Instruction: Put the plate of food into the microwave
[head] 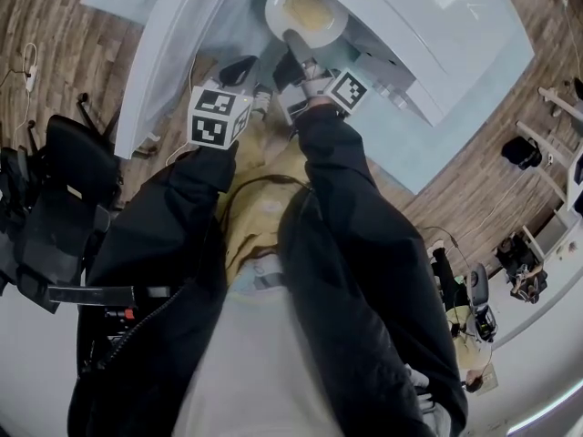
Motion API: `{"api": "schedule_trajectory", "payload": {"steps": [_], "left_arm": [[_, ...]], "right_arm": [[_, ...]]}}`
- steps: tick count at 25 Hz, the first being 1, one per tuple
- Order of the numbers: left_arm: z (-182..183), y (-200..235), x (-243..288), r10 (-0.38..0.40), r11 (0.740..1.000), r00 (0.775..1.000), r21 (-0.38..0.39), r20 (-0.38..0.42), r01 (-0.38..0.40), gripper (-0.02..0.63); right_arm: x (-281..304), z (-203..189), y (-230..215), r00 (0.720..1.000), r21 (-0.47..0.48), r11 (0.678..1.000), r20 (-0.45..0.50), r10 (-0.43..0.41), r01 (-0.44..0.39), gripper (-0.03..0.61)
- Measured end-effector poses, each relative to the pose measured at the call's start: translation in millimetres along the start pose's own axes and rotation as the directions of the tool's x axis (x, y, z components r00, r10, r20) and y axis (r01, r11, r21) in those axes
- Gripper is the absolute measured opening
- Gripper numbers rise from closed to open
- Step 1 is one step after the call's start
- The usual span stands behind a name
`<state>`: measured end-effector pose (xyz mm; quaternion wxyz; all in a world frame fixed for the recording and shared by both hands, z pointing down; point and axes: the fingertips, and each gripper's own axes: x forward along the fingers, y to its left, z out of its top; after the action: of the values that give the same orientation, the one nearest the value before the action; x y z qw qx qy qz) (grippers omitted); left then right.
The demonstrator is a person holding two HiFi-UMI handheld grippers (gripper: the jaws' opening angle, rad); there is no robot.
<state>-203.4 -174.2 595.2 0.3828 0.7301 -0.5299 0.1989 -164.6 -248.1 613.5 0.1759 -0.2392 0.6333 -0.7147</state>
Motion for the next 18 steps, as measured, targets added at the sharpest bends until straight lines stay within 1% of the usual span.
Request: {"api": "schedule_trajectory", "payload": {"steps": [10,12,16,18], "left_arm": [[-6.2,11.6,0.4,0.014,0.999,1.000,-0.031,-0.007,-0.014,0.000],[-7.0,12.0,0.4,0.013,0.999,1.000,-0.034,-0.007,-0.014,0.000],[-10.3,12.7,1.2,0.013,0.999,1.000,-0.042,-0.010,-0.014,0.000],[-12.6,12.9,1.1,0.014,0.999,1.000,-0.045,-0.013,-0.014,0.000]], "right_arm": [[26.8,20.4,-1.9,0.998,0.051,0.999,0.069,0.004,-0.007,0.012],[27.3,25.0,-2.3,0.996,0.074,0.997,0.094,-0.004,-0.003,0.012],[28.8,39.8,-2.7,0.985,0.143,0.990,0.173,-0.018,-0.007,0.015],[32.0,41.7,-5.4,0.985,0.147,0.989,0.171,-0.031,0.006,0.015]]}}
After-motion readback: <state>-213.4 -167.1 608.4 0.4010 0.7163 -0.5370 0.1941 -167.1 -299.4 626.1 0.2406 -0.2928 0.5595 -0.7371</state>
